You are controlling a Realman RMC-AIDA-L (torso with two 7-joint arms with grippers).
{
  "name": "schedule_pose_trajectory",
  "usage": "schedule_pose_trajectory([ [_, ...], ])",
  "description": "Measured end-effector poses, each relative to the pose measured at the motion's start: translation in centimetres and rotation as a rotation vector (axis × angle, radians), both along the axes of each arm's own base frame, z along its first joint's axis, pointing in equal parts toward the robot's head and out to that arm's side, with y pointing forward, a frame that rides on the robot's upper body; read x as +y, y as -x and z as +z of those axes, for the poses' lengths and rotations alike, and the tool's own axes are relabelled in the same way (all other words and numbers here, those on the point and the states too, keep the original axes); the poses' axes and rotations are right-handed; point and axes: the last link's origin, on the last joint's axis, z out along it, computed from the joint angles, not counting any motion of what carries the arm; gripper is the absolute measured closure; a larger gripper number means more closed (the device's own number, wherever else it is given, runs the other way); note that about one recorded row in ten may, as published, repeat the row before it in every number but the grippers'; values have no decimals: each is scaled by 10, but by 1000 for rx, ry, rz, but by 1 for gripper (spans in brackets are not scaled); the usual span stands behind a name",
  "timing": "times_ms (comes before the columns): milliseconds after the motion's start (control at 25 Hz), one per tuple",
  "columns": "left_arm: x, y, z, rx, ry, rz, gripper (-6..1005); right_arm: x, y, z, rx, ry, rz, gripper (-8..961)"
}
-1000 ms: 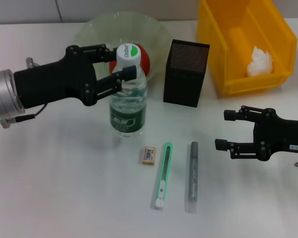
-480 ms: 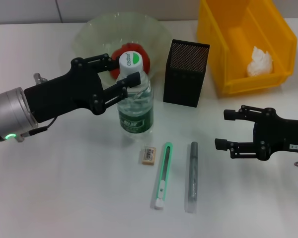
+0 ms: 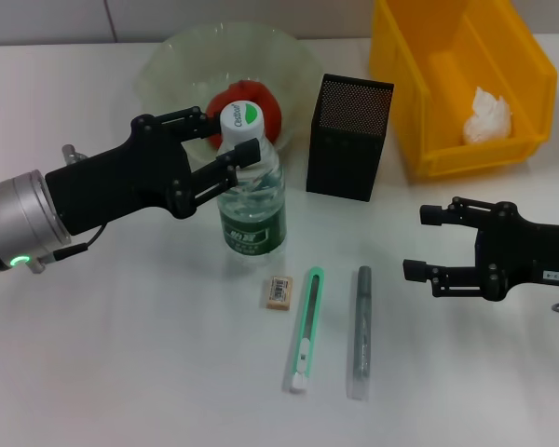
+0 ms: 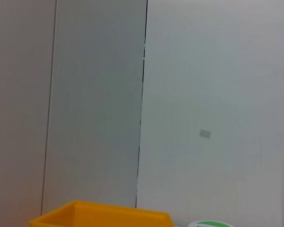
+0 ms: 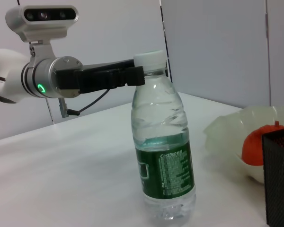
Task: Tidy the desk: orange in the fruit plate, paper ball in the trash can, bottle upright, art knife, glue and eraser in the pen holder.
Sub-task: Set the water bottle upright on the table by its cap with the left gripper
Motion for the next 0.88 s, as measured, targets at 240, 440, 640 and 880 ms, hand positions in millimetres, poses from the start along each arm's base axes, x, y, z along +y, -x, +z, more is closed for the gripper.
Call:
schedule_pose_trajectory([
  [240,0,0,1,1,0,1,566,-1,0,-1,2,0,-2,121],
  [440,0,0,1,1,-1,0,566,-2,-1,0,2,-2,-4,121],
  [640,0,0,1,1,-1,0,565,-2,-1,0,2,-2,-3,121],
  [880,1,1,1,3,-1,2,566,-2,-1,0,2,-3,-3,121],
])
